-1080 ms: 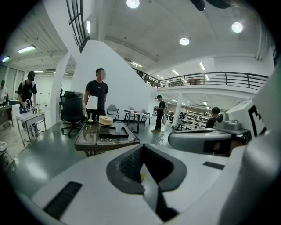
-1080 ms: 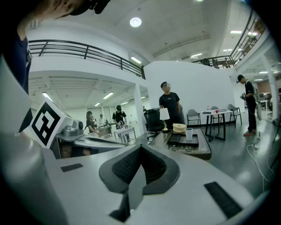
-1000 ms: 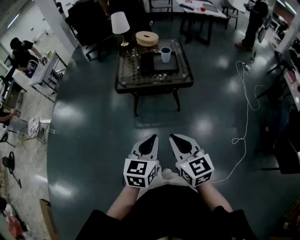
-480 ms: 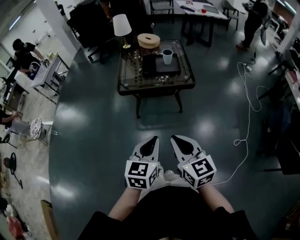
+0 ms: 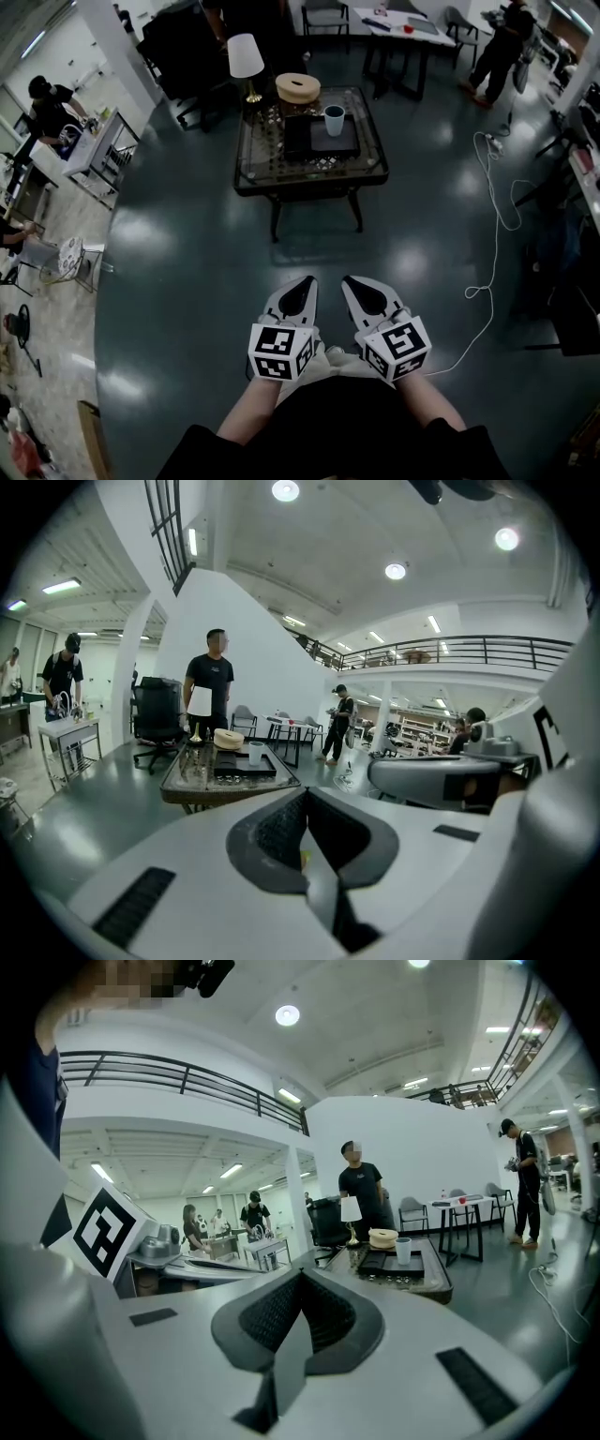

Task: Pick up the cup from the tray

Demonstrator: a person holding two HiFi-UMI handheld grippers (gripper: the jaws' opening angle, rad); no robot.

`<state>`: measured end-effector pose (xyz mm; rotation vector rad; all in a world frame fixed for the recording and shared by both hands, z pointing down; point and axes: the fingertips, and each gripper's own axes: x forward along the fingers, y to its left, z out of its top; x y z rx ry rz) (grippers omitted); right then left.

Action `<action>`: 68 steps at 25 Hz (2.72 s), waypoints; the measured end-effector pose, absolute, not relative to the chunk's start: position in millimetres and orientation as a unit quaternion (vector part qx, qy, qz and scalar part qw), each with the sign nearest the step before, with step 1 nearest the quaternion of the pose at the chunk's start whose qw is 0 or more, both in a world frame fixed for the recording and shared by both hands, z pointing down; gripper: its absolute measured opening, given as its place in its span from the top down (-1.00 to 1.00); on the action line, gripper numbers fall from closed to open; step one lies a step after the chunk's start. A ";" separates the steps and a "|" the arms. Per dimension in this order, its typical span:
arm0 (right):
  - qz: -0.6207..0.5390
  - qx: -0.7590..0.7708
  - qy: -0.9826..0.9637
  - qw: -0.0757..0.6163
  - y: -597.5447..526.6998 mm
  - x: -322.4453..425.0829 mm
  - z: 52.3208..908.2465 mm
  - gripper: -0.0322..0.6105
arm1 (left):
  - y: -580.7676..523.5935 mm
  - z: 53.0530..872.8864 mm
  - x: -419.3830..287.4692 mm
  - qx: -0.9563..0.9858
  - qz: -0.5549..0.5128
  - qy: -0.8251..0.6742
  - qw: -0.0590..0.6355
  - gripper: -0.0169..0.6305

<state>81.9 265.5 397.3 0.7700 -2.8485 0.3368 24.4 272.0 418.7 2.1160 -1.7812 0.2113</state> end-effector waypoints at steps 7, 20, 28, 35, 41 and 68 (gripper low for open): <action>0.124 0.258 -0.954 0.082 260.1 88.2 399.7 0.86 | 269.6 426.6 37.8 0.757 0.082 -0.618 0.194 0.91; 0.135 0.263 -0.950 0.100 200.2 76.0 411.8 0.86 | 200.9 431.6 12.5 0.754 0.058 -0.622 0.206 0.91; 0.143 0.272 -0.946 0.107 130.2 58.7 416.8 0.86 | 128.0 433.8 -11.9 0.755 0.065 -0.618 0.208 0.91; 0.149 0.284 -0.941 0.104 58.3 36.8 417.5 0.86 | 55.0 437.7 -41.3 0.758 0.074 -0.614 0.207 0.91; 0.156 0.290 -0.937 0.113 2.1 15.3 413.7 0.86 | -3.7 434.0 -60.5 0.768 0.078 -0.599 0.213 0.91; 0.209 0.356 -0.900 0.140 -191.8 -35.3 461.6 0.86 | -236.7 540.1 -102.1 0.795 0.151 -0.541 0.228 0.52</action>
